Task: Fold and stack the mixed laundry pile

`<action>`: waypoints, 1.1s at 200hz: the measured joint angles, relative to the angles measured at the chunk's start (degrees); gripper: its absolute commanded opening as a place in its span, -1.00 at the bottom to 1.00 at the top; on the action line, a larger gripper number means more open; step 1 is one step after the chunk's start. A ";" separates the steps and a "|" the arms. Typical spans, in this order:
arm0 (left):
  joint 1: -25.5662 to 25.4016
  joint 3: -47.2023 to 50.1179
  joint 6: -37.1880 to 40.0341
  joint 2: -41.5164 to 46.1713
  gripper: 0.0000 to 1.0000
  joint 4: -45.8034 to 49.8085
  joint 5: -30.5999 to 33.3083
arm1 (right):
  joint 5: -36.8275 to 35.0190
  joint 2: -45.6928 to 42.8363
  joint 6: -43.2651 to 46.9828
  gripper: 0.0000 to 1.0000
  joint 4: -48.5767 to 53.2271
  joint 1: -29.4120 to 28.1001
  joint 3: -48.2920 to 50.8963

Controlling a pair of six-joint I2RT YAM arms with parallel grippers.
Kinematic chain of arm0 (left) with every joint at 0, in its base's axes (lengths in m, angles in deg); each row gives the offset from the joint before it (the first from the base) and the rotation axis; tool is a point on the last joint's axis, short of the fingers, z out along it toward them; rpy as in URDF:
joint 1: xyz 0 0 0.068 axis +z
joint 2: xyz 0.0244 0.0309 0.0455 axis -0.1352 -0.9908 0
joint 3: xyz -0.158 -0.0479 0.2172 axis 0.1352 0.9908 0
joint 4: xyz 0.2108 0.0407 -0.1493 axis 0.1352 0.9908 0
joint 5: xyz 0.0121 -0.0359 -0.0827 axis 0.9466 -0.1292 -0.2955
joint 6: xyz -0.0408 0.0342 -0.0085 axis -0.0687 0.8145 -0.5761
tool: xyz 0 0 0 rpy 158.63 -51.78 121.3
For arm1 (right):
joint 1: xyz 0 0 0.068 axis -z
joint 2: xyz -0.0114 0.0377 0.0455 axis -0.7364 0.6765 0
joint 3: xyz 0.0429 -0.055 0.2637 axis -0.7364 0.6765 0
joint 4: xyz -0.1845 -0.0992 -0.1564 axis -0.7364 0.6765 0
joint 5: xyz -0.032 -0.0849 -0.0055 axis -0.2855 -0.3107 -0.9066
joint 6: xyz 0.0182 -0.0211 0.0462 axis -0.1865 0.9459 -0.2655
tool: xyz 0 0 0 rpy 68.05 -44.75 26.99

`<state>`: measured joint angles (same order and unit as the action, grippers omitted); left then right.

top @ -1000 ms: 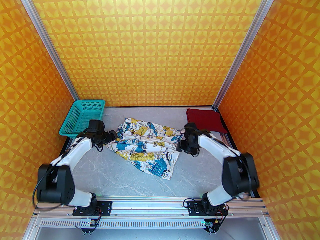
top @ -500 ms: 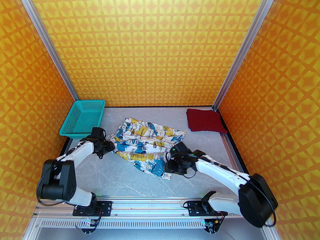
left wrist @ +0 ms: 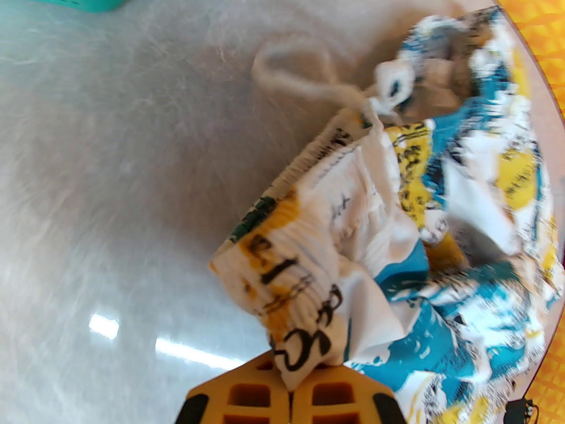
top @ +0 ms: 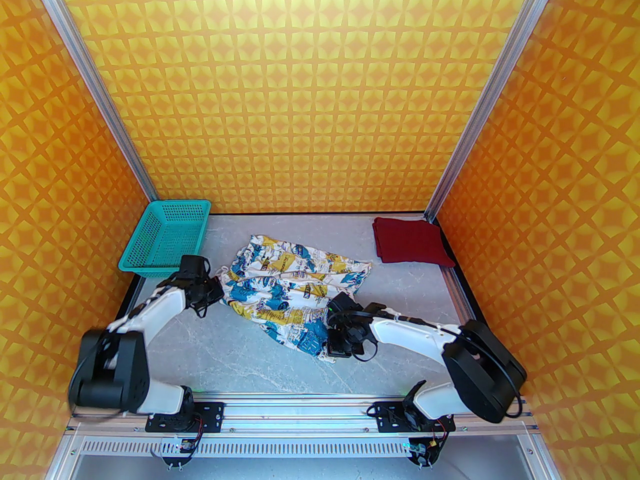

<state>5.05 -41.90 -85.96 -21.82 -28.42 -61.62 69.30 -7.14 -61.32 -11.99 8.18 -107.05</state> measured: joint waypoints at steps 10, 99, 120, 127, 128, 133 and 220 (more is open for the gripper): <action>-0.42 0.46 -0.09 3.21 -1.00 2.05 0.02 | -0.31 -2.38 0.04 -1.00 1.99 0.00 1.03; -3.48 -0.15 -3.04 18.36 -0.12 21.77 0.11 | -5.03 -18.34 0.66 -0.99 24.15 0.00 -4.20; -4.72 -6.40 -0.48 14.03 -0.39 22.45 -0.28 | -5.42 -14.86 0.90 -0.92 23.21 -0.37 -7.43; -5.88 -8.68 0.46 11.19 -0.48 21.90 -0.48 | -5.44 -12.87 0.87 -0.91 22.14 -0.85 -8.15; -6.01 -8.90 0.59 10.84 -0.50 21.84 -0.50 | -5.44 -12.35 0.87 -0.91 21.97 -1.01 -8.28; -6.86 -10.25 1.27 8.55 -0.57 20.96 -0.66 | -5.46 -11.04 0.87 -0.90 21.05 -1.38 -8.68; -9.53 -33.70 5.84 -37.00 -0.92 6.69 -3.13 | -6.47 10.40 0.90 -0.82 0.85 -3.74 -8.90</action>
<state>-4.48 -75.60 -80.12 -58.82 -21.73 -64.74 62.83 3.27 -60.42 -11.14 4.44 -115.95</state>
